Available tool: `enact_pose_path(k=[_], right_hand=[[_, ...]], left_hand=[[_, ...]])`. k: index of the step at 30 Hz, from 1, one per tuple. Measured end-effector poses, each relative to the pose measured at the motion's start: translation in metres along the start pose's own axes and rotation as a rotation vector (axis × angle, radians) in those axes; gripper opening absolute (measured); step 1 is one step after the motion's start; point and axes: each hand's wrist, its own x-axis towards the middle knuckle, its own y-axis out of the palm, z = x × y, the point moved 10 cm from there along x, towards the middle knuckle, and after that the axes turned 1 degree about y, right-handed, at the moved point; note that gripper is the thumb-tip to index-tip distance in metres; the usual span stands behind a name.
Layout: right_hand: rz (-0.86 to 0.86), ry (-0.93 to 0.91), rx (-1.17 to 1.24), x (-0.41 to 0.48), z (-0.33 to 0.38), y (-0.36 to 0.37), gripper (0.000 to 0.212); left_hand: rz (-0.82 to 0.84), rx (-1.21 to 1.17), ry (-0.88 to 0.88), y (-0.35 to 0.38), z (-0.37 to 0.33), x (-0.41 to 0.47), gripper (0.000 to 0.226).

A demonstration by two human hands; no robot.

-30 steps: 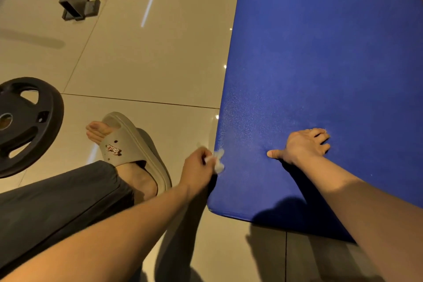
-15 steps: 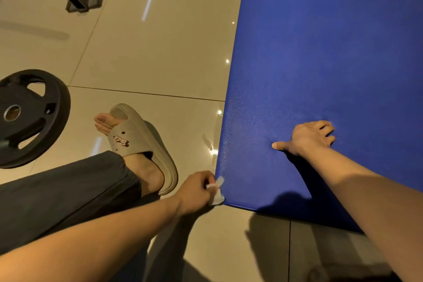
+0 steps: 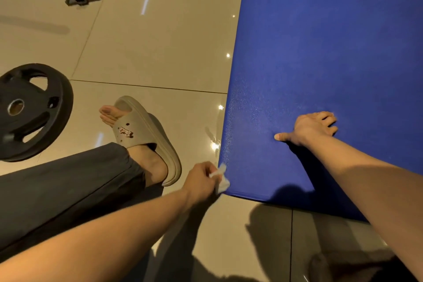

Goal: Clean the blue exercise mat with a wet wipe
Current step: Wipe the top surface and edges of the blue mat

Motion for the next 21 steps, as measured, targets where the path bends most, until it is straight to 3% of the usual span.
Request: enact_pose_path(k=[2,6,10,17,21], right_hand=[[0.006,0.003,0.005,0.0,0.0,-0.001,0.139],[-0.002,0.005,0.006,0.0,0.001,-0.002,0.14],[-0.035,-0.009,0.019,0.0,-0.001,-0.001,0.15],[-0.03,-0.029,0.053,-0.005,0.0,-0.003,0.15],[-0.066,-0.06,0.115,-0.014,-0.008,-0.001,0.144]], left_hand=[[0.017,0.074,-0.03,0.005,0.016,-0.012,0.021],[-0.129,-0.177,0.019,-0.013,-0.022,0.014,0.024],[-0.128,-0.067,0.085,-0.018,-0.056,0.041,0.019],[-0.021,0.031,0.018,-0.001,0.006,-0.004,0.022],[0.227,0.285,0.019,0.011,0.0,-0.017,0.017]])
